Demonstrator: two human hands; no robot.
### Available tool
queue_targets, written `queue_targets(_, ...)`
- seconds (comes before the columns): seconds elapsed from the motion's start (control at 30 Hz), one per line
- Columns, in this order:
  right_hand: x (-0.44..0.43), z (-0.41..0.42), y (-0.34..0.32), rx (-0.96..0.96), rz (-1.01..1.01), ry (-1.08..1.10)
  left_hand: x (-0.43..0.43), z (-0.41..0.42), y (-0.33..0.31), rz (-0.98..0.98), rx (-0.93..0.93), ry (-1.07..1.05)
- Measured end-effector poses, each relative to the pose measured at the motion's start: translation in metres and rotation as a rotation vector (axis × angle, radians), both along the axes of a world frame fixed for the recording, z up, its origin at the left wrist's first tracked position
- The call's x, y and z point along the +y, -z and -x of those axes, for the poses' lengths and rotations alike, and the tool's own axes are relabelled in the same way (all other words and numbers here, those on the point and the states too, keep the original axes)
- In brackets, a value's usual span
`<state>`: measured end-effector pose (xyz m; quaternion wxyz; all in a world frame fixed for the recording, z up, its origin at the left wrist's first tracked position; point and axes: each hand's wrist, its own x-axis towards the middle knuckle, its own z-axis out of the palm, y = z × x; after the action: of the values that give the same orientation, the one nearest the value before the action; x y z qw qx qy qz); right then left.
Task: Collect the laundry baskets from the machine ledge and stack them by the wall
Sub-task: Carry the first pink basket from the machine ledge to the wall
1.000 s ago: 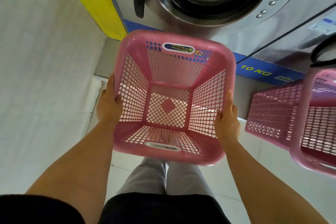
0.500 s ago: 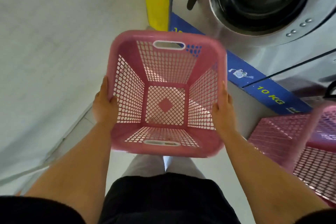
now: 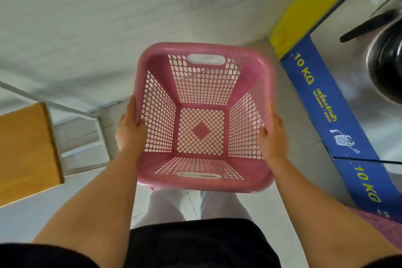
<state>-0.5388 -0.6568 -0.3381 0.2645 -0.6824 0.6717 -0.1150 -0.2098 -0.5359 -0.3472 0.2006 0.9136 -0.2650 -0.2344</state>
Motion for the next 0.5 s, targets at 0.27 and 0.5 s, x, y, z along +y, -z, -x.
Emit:
queue_targets(0.27, 0.052, -0.131, 0.016, 0.044, -0.021, -0.168, 0.102, -0.108, 0.009, 0.041, -0.009, -0.166)
queue_targets(0.5, 0.068, -0.211, 0.04, 0.059, -0.058, -0.255, 0.151, -0.165, 0.019, -0.022, -0.015, -0.252)
